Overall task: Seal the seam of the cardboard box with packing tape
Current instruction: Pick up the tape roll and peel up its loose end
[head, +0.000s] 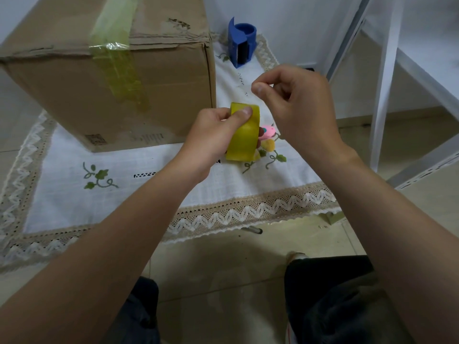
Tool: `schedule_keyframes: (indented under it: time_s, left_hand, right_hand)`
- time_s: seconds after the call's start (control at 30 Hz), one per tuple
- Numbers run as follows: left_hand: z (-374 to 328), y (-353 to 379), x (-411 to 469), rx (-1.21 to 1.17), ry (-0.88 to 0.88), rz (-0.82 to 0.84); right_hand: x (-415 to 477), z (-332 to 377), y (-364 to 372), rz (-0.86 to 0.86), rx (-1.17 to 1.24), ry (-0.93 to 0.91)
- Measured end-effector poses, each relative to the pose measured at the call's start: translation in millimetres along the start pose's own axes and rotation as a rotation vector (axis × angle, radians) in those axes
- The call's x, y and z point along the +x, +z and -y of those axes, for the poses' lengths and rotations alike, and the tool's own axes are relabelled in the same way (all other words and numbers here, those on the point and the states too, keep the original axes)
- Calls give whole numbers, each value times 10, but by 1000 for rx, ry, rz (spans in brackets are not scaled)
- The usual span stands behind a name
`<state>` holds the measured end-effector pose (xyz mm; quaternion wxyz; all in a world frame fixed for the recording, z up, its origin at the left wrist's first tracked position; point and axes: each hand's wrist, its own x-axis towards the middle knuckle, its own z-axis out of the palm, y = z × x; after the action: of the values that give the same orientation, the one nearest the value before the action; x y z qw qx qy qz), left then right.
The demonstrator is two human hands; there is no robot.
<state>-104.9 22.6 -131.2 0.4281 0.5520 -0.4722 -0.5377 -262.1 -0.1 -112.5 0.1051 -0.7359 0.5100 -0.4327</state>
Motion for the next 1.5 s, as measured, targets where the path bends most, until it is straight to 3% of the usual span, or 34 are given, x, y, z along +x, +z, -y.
schedule_keyframes:
  time_s: [0.13,0.33,0.5,1.0,1.3,1.5]
  left_hand:
    - [-18,15,-33,61,9,-66]
    - [-81,-50,-113,193,193,-22]
    - [-87,-52,-162,146,185,-24]
    - [-69,-138,-26,398,537,-280]
    - [-112,-155,-51,339,530,-226]
    - [-89,-146,-15,159,397,-150]
  right_hand:
    - [22,17,-46,11,105,36]
    - [43,36,-95,18,128,67]
    - [44,45,-102,46,128,86]
    - [37,71,-116,83,224,46]
    - [13,69,-116,159,214,49]
    - [-3,77,-100,189,229,52]
